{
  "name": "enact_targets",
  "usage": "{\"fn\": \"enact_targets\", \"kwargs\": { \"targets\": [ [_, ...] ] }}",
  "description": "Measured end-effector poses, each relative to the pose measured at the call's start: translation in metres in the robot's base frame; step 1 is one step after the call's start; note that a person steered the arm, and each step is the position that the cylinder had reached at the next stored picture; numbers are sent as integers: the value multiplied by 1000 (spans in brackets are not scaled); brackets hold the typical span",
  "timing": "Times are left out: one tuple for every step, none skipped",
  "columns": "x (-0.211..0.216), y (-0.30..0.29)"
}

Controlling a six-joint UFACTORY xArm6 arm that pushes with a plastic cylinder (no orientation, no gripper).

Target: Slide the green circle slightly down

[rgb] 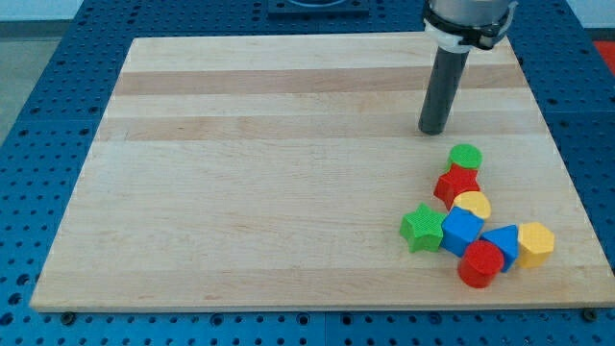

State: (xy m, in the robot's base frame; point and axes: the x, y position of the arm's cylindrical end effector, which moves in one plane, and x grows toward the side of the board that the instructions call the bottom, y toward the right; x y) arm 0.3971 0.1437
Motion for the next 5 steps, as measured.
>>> {"fn": "enact_targets", "kwargs": {
  "targets": [
    [26,1],
    [31,8],
    [34,15],
    [35,24],
    [41,30]
  ]
}}
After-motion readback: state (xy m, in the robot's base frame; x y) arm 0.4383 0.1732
